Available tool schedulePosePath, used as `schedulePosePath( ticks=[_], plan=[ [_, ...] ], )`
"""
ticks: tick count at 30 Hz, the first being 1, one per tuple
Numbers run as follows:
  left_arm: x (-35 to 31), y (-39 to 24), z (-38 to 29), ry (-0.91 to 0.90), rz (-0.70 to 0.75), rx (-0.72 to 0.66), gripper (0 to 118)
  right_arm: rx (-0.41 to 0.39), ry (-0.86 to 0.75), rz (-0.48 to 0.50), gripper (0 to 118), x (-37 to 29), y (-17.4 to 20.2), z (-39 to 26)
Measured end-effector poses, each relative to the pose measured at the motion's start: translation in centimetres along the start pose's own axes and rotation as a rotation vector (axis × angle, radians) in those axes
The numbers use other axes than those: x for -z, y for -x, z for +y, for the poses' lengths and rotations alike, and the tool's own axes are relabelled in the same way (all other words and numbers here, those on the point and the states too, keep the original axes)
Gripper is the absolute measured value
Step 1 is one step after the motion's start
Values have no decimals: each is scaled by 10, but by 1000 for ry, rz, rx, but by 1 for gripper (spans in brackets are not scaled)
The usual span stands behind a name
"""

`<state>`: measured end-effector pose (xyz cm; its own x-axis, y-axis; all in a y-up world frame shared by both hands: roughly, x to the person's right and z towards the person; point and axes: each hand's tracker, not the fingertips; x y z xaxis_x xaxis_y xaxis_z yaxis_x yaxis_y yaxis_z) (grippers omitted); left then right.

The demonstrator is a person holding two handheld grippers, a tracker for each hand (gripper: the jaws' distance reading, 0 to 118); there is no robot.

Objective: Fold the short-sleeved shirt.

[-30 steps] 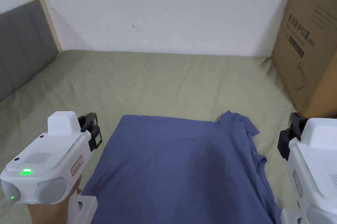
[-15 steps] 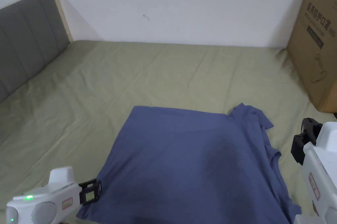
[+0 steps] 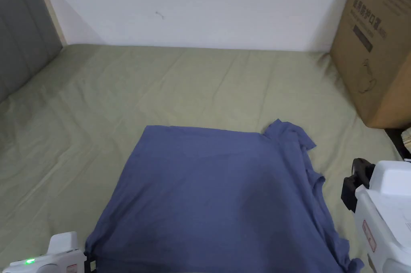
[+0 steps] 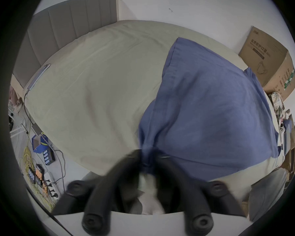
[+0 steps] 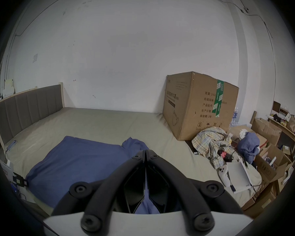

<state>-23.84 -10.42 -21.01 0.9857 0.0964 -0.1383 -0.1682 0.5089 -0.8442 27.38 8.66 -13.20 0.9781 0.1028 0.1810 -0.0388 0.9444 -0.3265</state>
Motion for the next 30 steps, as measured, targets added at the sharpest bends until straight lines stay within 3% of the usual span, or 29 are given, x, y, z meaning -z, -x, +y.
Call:
schedulePosePath(
  ticks=[1,4,5,7,8,9,13,15,17,19,20,30],
  plan=[
    [-3,1,0,-11,-49,-13,3,7,34,-4,0,3,-3,-6],
    [-14,-3,3,-51,-18,9,2,23,189,-26,6,20,-17,-38],
    [-26,-7,2,-60,-25,8,2,13,241,-37,18,25,-21,-49],
    [-36,-9,7,-83,-42,6,2,32,348,-21,72,38,-27,-81],
    [-40,-10,10,-90,-48,9,2,48,393,-4,86,43,-30,-94],
    [-44,-12,13,-101,-52,13,2,67,447,9,88,49,-32,-108],
    [-48,-15,19,-124,-56,21,2,109,584,8,87,66,-33,-155],
    [-50,-16,21,-130,-58,18,2,111,628,30,76,70,-31,-169],
    [-50,-17,21,-129,-63,13,2,116,646,16,61,74,-31,-178],
    [-51,-17,22,-130,-65,7,2,131,646,22,30,77,-34,-186],
    [-51,-18,23,-130,-66,3,2,149,641,29,8,76,-35,-185],
    [-55,-16,40,-149,-90,-55,2,165,536,58,3,58,-35,-146]
  ],
)
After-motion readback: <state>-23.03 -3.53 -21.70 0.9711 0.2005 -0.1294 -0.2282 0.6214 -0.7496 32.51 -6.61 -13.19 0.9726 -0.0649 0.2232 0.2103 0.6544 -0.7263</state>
